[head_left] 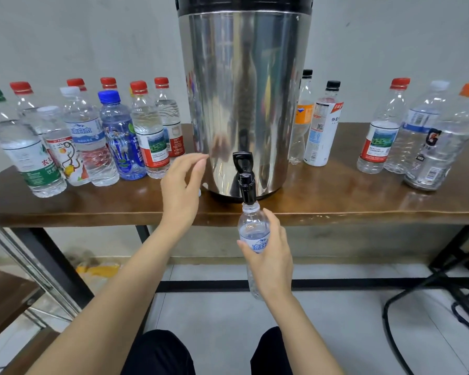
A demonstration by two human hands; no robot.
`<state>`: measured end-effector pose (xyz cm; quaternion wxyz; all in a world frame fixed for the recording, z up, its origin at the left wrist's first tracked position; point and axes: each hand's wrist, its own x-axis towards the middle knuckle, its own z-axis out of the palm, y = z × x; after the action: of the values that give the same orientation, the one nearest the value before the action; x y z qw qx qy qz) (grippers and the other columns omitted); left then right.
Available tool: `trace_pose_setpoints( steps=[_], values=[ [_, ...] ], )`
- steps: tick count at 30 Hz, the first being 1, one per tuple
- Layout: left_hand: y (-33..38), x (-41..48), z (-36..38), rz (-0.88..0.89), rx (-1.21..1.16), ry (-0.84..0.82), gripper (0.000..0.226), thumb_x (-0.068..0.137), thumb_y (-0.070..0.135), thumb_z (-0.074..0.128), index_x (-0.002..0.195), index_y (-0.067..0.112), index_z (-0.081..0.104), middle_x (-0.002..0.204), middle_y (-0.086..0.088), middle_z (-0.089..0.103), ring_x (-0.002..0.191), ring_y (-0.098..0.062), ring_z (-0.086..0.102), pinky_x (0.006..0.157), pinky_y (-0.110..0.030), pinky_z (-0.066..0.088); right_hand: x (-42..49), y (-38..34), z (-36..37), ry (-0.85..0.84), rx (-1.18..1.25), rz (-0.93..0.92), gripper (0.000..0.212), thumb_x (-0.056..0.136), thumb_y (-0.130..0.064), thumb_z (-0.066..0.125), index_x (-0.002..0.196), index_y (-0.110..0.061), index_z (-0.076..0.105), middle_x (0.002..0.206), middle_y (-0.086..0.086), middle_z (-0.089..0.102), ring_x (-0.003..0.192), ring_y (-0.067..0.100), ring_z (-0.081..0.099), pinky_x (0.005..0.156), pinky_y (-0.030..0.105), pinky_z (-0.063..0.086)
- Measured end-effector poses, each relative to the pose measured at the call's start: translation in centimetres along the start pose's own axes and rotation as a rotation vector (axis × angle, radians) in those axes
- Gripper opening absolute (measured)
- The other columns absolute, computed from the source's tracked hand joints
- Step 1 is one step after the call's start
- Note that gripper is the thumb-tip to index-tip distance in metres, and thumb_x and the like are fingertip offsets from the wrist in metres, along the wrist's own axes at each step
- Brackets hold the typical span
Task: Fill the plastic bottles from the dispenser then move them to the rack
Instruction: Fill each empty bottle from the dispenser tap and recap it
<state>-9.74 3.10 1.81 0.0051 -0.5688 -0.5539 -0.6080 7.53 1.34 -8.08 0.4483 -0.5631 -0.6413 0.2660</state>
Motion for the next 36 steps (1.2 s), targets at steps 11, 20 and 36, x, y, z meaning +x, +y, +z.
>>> trace_pose_setpoints(
  steps=[11, 20, 36],
  values=[
    [6.0, 1.5, -0.2, 0.265, 0.303, -0.487, 0.048, 0.093, 0.030, 0.065, 0.138, 0.020, 0.054, 0.131, 0.002, 0.060, 0.124, -0.015, 0.052, 0.104, -0.033, 0.041, 0.5, -0.6, 0.6, -0.002, -0.015, -0.030, 0.082, 0.084, -0.031, 0.077, 0.147, -0.039, 0.026, 0.135, -0.012, 0.037, 0.113, 0.012, 0.052, 0.076, 0.027, 0.046],
    [5.9, 1.5, 1.1, 0.298, 0.344, -0.360, 0.027, 0.088, 0.020, 0.071, 0.115, 0.019, 0.066, 0.106, 0.003, 0.069, 0.099, -0.018, 0.063, 0.082, -0.045, 0.053, 0.7, -0.6, 0.6, -0.002, -0.031, -0.048, 0.083, 0.082, -0.025, 0.079, 0.145, -0.043, 0.028, 0.129, -0.013, 0.038, 0.101, 0.002, 0.044, 0.074, 0.028, 0.047],
    [5.2, 0.0, 1.8, 0.401, 0.351, -0.095, 0.021, 0.080, 0.019, 0.078, 0.099, 0.017, 0.072, 0.085, 0.001, 0.067, 0.073, 0.000, 0.044, 0.067, -0.017, 0.039, 0.7, -0.8, 0.6, -0.015, 0.028, -0.049, 0.080, 0.082, -0.027, 0.079, 0.144, -0.040, 0.031, 0.128, -0.010, 0.041, 0.099, 0.004, 0.046, 0.077, 0.027, 0.048]
  ],
)
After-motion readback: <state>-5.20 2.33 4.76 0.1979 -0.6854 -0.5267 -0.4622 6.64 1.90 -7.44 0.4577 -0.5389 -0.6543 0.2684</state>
